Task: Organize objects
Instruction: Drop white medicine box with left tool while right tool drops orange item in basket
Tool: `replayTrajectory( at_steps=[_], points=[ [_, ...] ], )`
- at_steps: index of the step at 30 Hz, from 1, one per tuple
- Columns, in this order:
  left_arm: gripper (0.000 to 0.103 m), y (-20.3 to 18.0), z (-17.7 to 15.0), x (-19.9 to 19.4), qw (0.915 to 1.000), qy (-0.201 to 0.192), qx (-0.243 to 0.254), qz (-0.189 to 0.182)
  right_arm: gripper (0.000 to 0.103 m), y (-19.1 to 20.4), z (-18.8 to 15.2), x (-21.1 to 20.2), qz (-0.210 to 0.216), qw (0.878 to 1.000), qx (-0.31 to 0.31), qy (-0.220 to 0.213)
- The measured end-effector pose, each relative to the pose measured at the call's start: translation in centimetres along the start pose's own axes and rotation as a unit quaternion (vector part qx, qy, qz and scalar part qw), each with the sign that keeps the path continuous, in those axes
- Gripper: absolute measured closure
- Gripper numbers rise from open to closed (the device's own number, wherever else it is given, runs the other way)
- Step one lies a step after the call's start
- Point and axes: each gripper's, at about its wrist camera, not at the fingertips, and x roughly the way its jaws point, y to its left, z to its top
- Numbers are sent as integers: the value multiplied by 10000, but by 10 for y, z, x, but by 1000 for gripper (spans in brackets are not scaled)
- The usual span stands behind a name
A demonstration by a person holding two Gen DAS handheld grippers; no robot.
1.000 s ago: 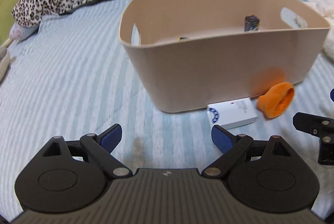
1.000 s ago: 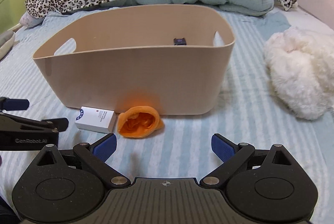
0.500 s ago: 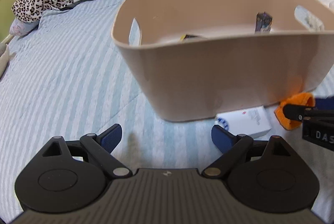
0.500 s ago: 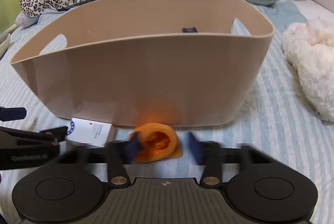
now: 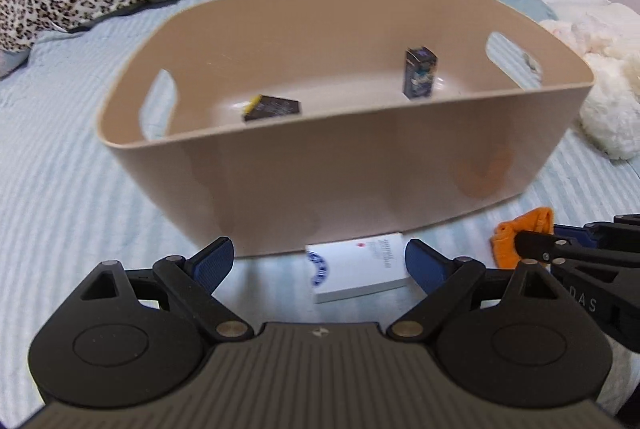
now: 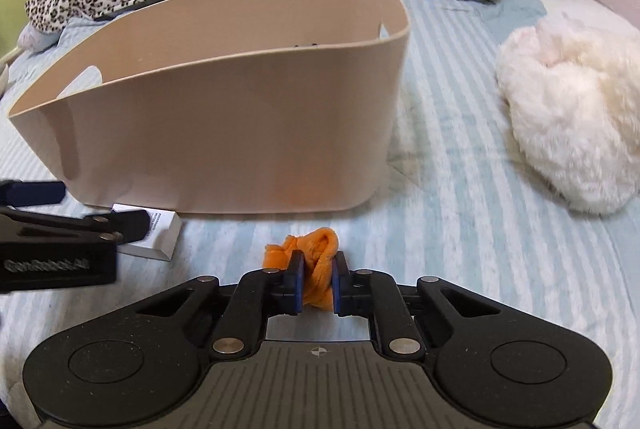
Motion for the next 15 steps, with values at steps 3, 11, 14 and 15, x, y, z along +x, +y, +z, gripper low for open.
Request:
replayTrajectory(
  at_steps=[3,11,14,15],
  points=[
    [10,-1,-2,15,9995,226,-120,-187,90,0,-3,0,52,10000,-35,-30],
    [17,4,-3,26,9990,297,-274,-171,64,-5,-3,10,326,9993,140,-107],
    [33,9,-1,25,9988,271,-387,-153,73,-4,-1,13,486,9985,216,-135],
    [40,10,0,24,9987,273,-400,-151,82,-3,-1,14,518,9984,194,-133]
  ],
)
